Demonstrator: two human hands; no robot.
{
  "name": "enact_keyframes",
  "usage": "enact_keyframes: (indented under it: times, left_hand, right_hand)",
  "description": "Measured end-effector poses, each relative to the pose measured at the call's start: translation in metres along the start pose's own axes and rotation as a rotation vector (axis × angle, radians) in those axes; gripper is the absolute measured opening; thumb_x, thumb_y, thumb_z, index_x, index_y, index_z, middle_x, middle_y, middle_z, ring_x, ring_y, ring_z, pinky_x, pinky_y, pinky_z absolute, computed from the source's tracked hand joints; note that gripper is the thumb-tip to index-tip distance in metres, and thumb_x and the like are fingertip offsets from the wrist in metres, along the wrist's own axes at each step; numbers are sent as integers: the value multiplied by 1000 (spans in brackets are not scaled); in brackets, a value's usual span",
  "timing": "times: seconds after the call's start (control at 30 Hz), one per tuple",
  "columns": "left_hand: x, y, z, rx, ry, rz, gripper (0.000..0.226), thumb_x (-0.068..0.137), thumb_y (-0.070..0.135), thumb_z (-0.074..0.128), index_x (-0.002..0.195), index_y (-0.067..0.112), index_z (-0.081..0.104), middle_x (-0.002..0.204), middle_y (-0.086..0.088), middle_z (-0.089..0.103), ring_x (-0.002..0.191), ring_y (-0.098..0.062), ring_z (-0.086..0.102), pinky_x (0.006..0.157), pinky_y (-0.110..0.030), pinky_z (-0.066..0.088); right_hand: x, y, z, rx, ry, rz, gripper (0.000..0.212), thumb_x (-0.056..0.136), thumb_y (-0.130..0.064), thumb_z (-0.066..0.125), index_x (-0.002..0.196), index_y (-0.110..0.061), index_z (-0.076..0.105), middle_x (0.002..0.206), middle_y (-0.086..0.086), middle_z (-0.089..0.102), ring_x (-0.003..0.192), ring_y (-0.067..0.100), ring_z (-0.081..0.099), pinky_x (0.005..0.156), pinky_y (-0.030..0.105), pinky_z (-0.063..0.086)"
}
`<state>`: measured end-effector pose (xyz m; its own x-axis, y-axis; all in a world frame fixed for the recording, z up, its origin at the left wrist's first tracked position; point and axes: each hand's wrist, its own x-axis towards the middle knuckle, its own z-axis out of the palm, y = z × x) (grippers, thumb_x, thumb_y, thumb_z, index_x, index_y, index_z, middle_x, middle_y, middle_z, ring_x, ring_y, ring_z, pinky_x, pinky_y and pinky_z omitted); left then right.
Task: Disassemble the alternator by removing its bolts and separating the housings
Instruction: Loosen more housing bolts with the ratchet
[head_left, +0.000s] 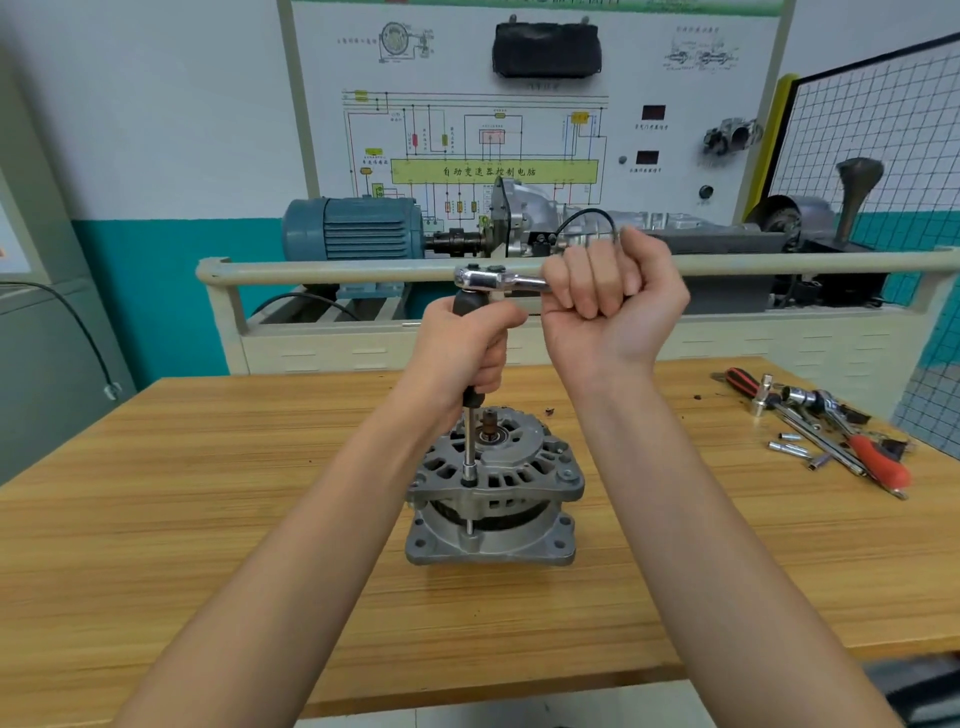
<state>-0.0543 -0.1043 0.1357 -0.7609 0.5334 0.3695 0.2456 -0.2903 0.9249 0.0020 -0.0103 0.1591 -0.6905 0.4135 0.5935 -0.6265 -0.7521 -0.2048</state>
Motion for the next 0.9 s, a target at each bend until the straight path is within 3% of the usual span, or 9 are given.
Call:
enact_keyframes:
  times: [0.1,0.17,0.27,0.37,0.5,0.6,0.67,0.77,0.9]
  left_hand:
    - [0,-4,4,45,129,27,41,88,1,54,55,16,35,40,4,31,34,-13,22,40,-17,24]
    - [0,-8,8,104,171,82,30,91,7,52,63,13,41,50,3,47,44,-15,37,48,-23,38]
    - [0,-8,9,190,237,140,31,95,10,52,66,20,48,63,5,55,50,-2,51,52,-19,47]
    - [-3,-4,3,146,180,95,37,89,3,58,59,19,42,48,4,45,35,-5,36,34,-16,32]
    - [-2,1,-8,-56,-48,3,41,84,-4,58,52,15,39,40,4,32,34,-11,26,39,-19,26]
    - [0,4,-15,-86,-190,-41,36,79,7,62,49,16,44,42,1,36,36,-14,31,42,-22,31]
    - [1,5,-14,-81,-225,-82,41,78,15,63,45,19,39,38,3,31,32,-11,26,40,-21,25]
    - [-1,4,-9,-66,-147,-100,55,90,13,57,43,21,29,35,6,22,29,-8,15,39,-19,13]
    - [-1,3,-5,-35,22,-40,53,91,3,51,47,21,26,37,6,21,31,-10,14,38,-17,14]
  right_hand:
    - [-27,15,11,-415,-202,-329,45,86,-4,45,44,-17,36,39,-8,30,38,8,26,46,26,24]
    - [-42,29,18,-707,-324,-586,35,80,-4,52,50,-15,38,43,-8,34,44,3,32,49,22,30]
    - [-48,39,24,-902,-383,-705,36,79,-3,51,46,-4,38,44,2,31,46,4,31,50,15,31]
    - [-40,32,23,-700,-308,-563,40,77,-7,55,44,-20,39,42,-8,32,41,10,28,50,25,26]
    - [-12,7,16,-330,-209,-196,52,86,-3,40,38,-23,32,34,-7,25,36,8,19,42,23,23]
    - [11,1,2,-5,-2,57,50,82,-8,42,34,-19,33,31,-6,23,35,11,11,37,22,20]
    - [18,4,-3,142,106,118,47,80,-9,43,36,-17,30,31,-5,21,34,10,10,37,21,17]
    - [19,6,-2,155,135,109,47,80,-9,44,36,-18,30,32,-5,21,29,10,16,37,21,16]
    - [-2,4,9,-87,-80,25,51,84,-8,43,35,-20,34,33,-5,24,35,11,16,40,23,22]
